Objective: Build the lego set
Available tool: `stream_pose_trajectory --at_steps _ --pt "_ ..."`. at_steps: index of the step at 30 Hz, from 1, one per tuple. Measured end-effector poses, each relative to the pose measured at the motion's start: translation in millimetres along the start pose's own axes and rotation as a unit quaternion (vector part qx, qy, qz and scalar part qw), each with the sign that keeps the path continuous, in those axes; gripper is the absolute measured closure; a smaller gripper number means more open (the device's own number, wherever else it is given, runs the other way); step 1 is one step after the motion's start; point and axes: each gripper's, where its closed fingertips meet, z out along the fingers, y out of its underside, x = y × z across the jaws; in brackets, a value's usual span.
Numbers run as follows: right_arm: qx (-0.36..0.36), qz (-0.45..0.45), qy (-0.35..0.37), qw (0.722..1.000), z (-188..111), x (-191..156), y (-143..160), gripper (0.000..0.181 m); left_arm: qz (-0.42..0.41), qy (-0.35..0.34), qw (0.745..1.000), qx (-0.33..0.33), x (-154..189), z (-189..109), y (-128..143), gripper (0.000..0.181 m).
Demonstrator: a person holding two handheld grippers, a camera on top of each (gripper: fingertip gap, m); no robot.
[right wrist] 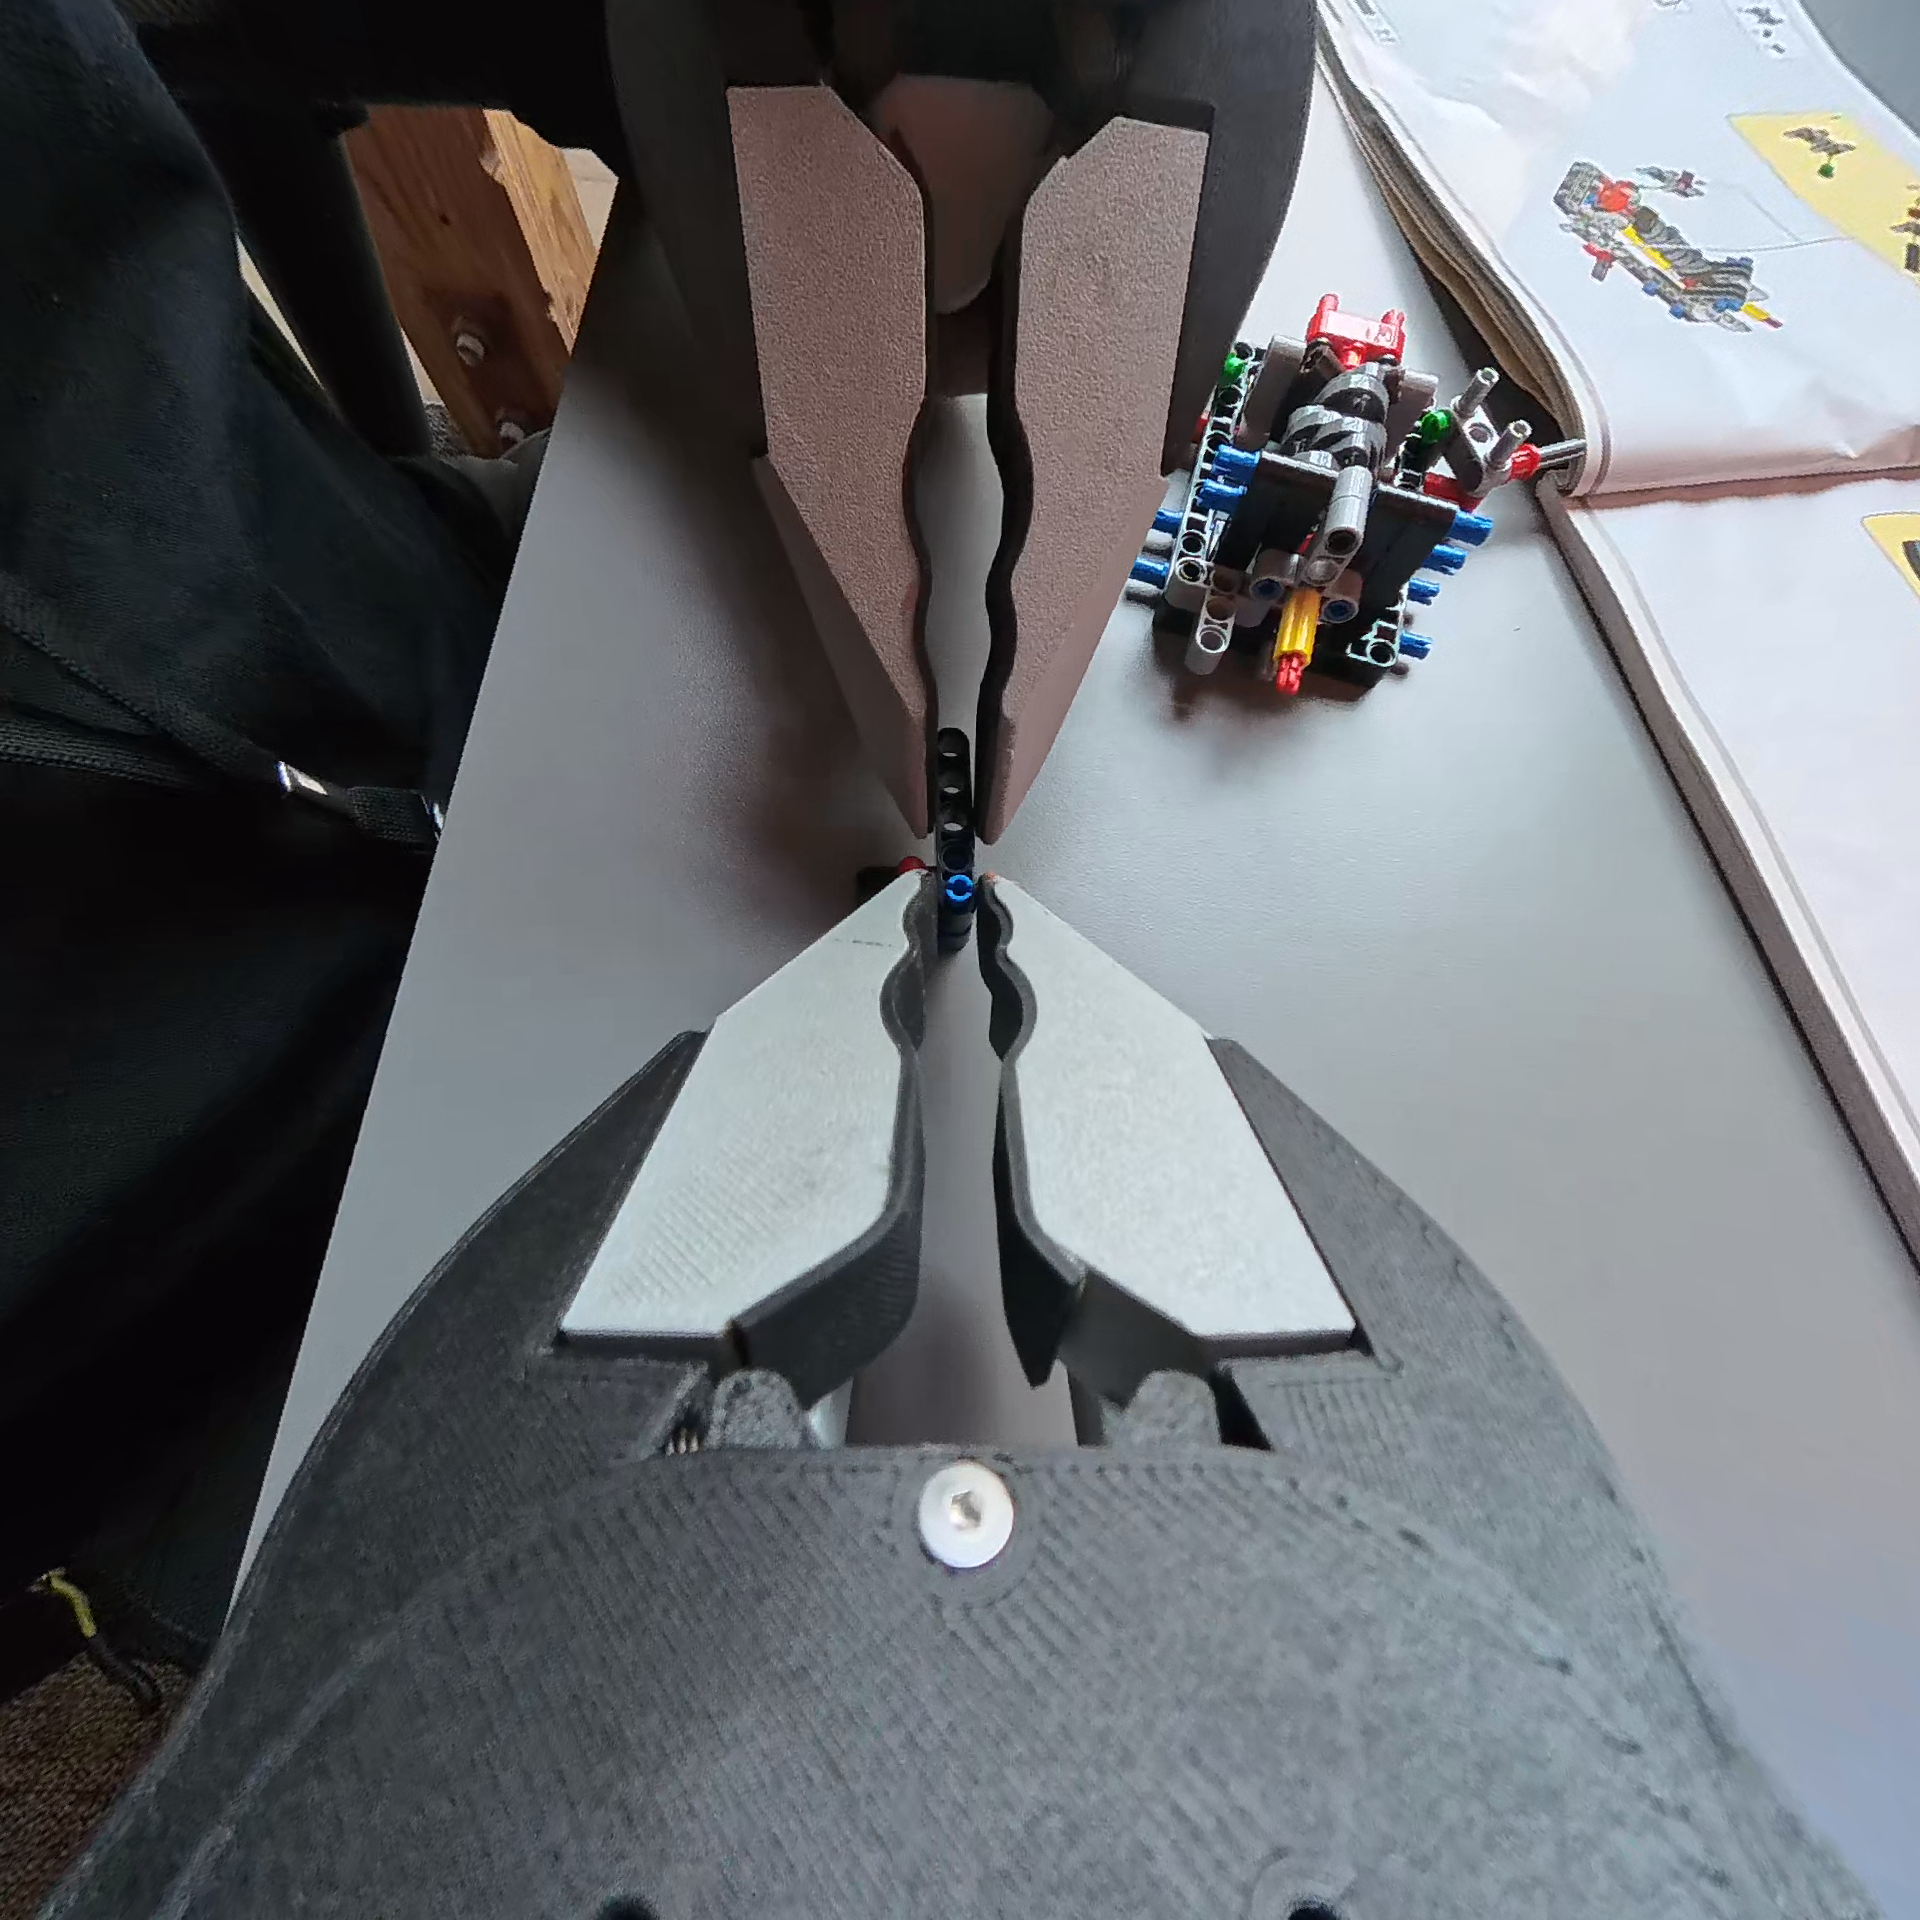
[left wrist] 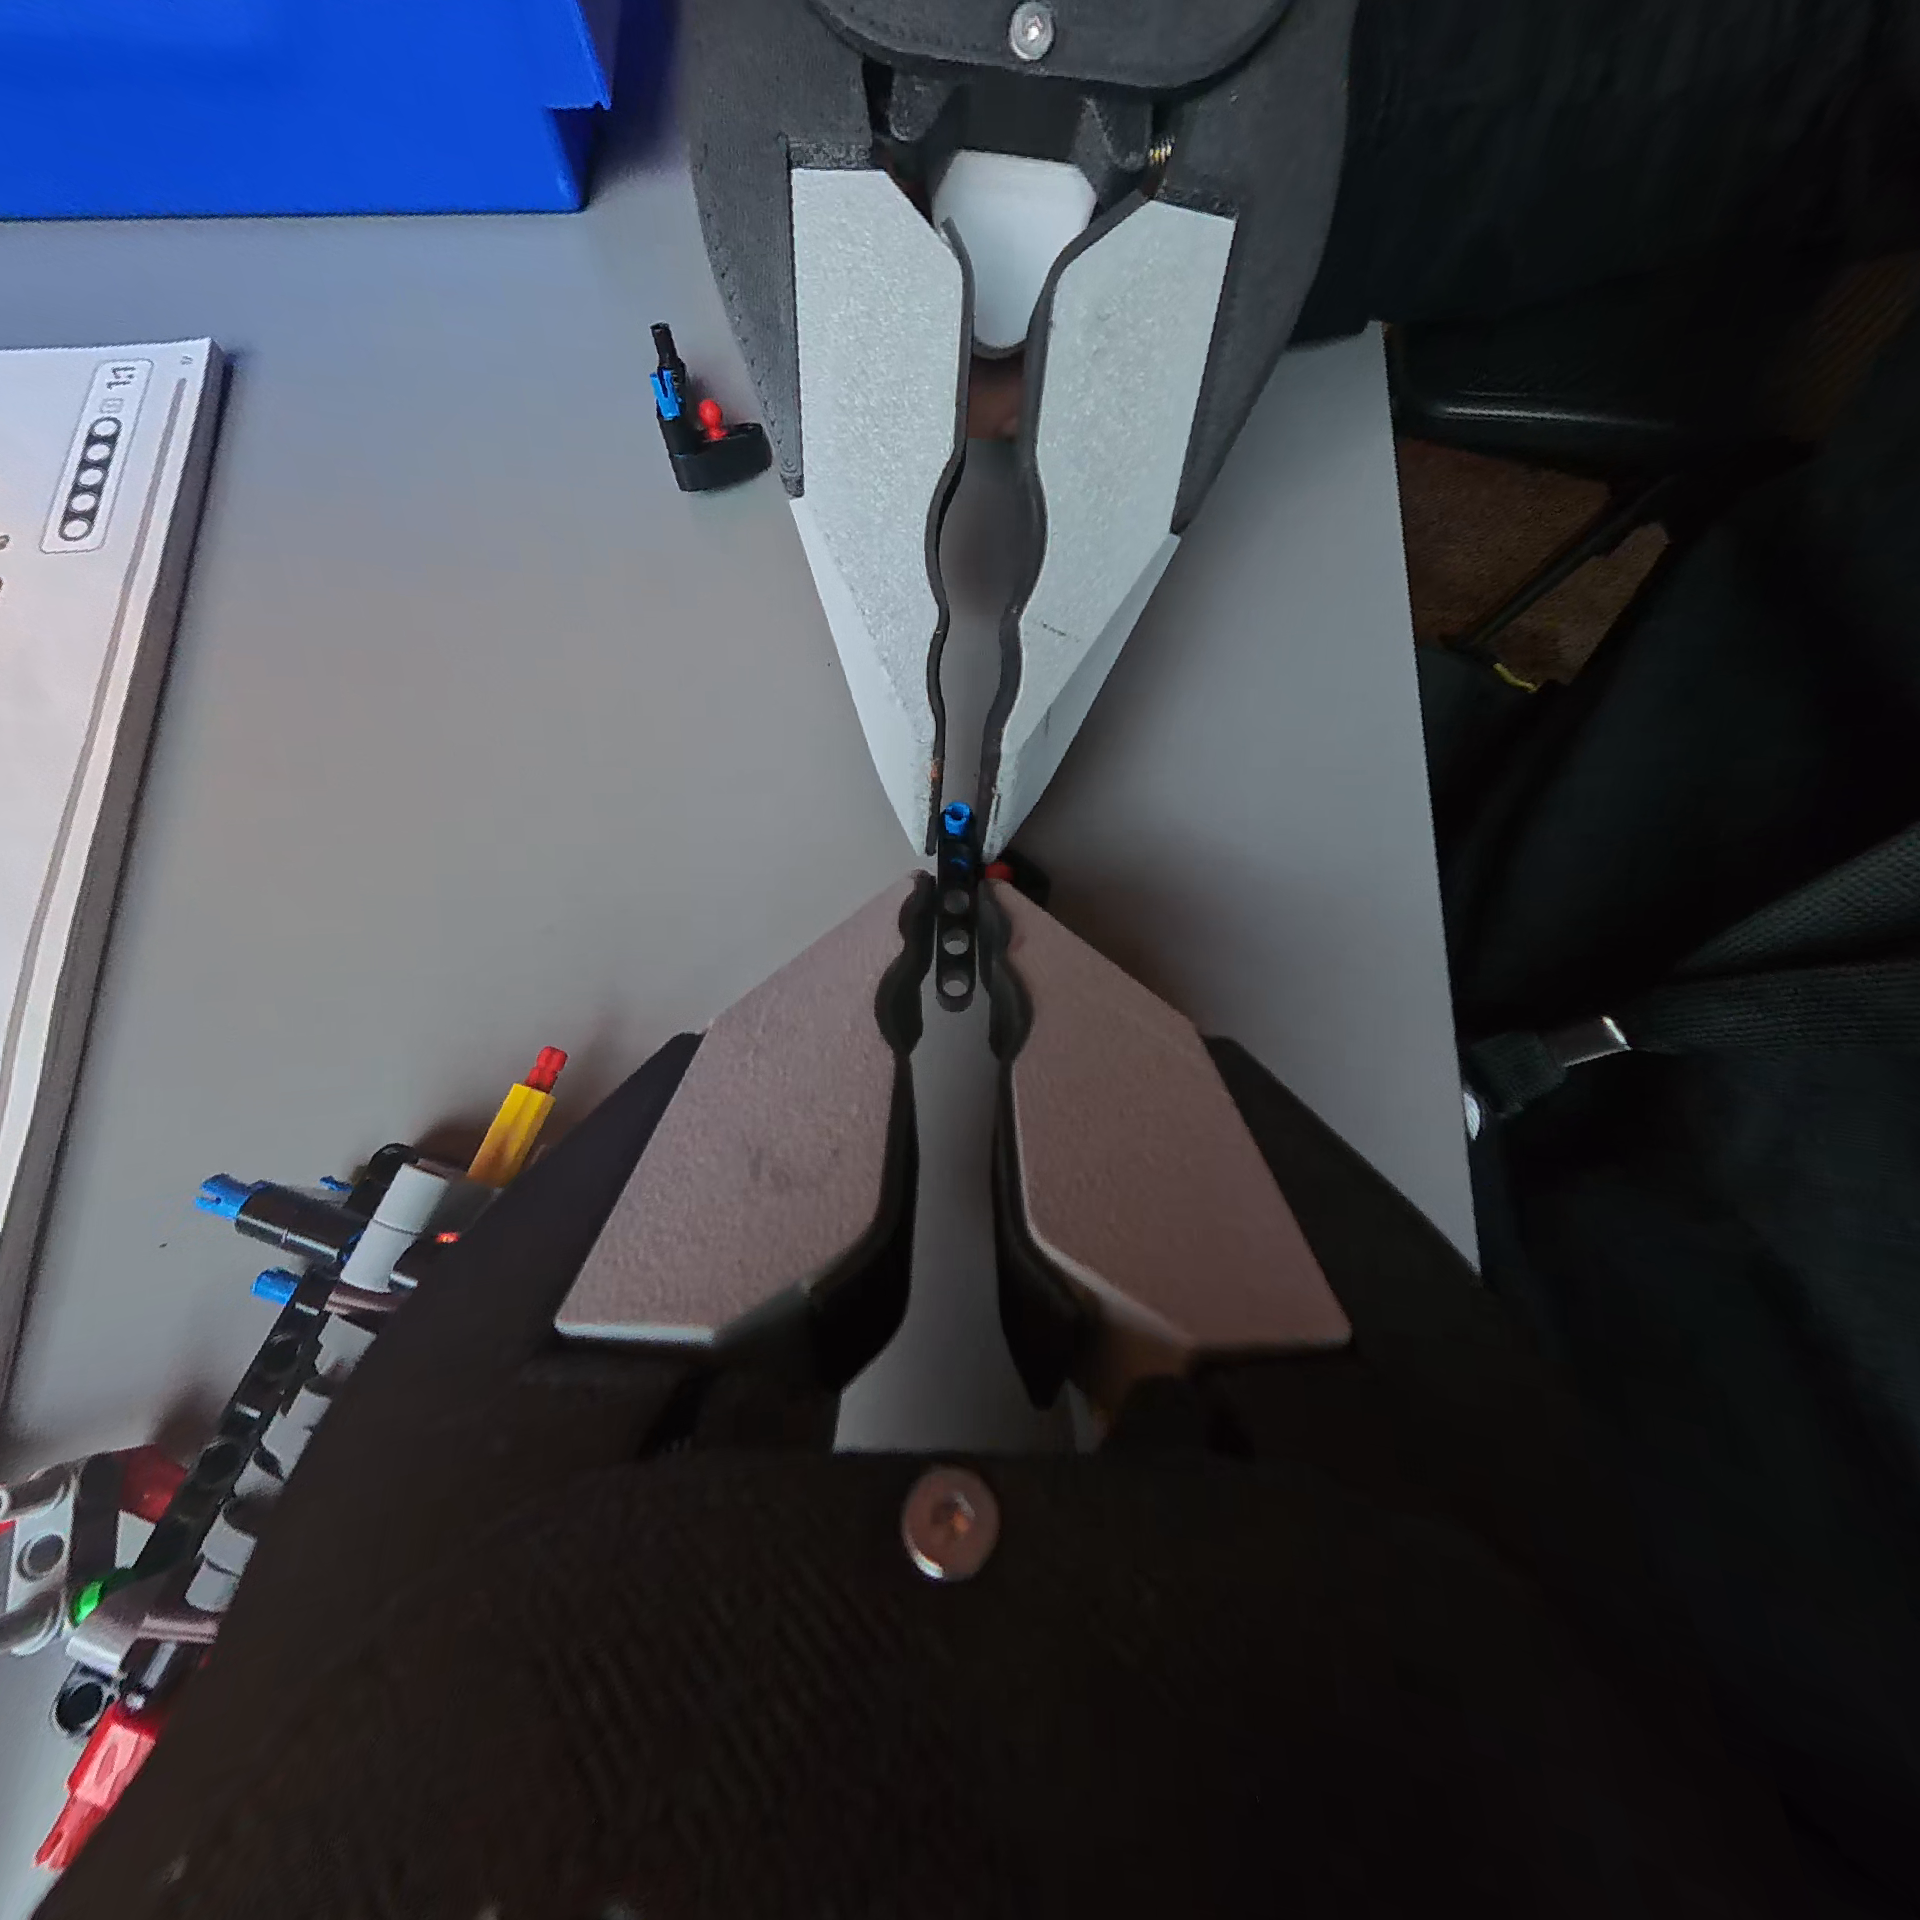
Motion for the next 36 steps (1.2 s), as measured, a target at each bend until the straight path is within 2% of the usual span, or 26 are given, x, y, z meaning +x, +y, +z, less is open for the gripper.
stream_pose_trajectory --at_steps 30,34,36 --pt "-0.005 0.006 -0.007 1.0 -0.3 0.6 2.0 0.177 0.034 0.026 0.999 -0.022 -1.6 2.5 0.5 0.177" --pt "-0.021 -0.001 -0.002 1.0 -0.3 1.2 3.7 0.178 0.0 0.054 0.999 0.002 -2.0 3.5 0.6 0.178" --pt "-0.039 0.001 0.0 0.999 1.2 1.3 8.1 0.176 0.028 0.038 0.999 -0.016 -2.6 5.7 3.6 0.177"
